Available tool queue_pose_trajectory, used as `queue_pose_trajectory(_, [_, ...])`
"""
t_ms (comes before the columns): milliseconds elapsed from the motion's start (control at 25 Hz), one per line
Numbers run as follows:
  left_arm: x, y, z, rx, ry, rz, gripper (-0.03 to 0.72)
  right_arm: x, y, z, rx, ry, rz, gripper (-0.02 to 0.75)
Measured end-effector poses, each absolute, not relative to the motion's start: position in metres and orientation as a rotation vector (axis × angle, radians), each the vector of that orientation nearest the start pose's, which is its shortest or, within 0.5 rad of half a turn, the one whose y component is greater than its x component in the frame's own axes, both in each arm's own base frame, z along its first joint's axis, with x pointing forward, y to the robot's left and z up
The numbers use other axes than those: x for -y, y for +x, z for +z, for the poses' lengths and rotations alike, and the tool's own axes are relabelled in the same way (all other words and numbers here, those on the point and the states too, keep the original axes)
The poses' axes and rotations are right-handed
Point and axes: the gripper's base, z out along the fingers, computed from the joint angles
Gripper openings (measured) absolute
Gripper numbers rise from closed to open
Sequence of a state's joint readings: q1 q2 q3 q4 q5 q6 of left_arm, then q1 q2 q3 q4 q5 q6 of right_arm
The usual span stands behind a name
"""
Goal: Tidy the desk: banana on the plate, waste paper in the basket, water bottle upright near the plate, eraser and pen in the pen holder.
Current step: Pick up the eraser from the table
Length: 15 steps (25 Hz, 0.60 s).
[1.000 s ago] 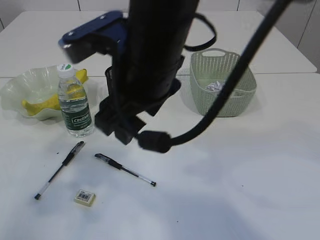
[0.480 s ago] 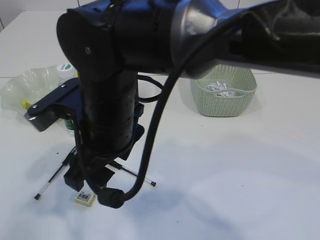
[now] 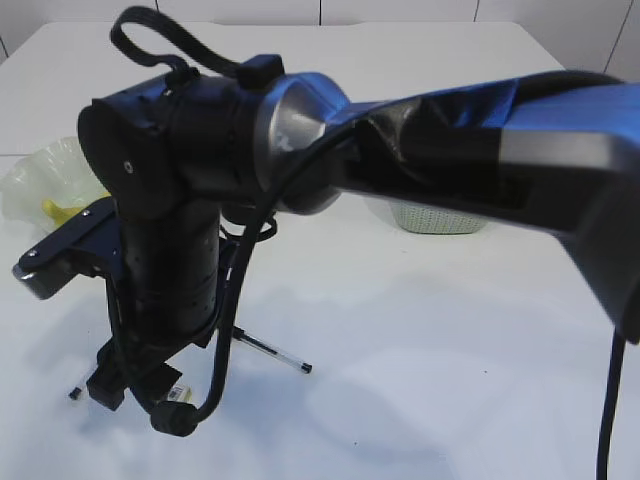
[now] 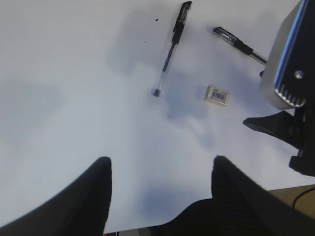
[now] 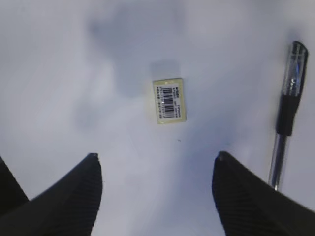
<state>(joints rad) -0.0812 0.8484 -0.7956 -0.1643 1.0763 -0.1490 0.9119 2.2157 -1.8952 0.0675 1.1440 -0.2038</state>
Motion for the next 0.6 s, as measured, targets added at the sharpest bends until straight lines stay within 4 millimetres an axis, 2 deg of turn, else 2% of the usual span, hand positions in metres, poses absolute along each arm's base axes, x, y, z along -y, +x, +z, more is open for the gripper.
queue_pose_trajectory(360, [0.024,0.136,0.313,-2.621,-0.139,-0.297,0.454,-0.386,0.285,0.169,-2.567,-1.562,0.269,0.518])
queue_pose_trajectory(600, [0.024,0.136,0.313,-2.626,-0.139,-0.297,0.454,-0.389,0.288,0.159,-2.562,-1.557,0.267,0.518])
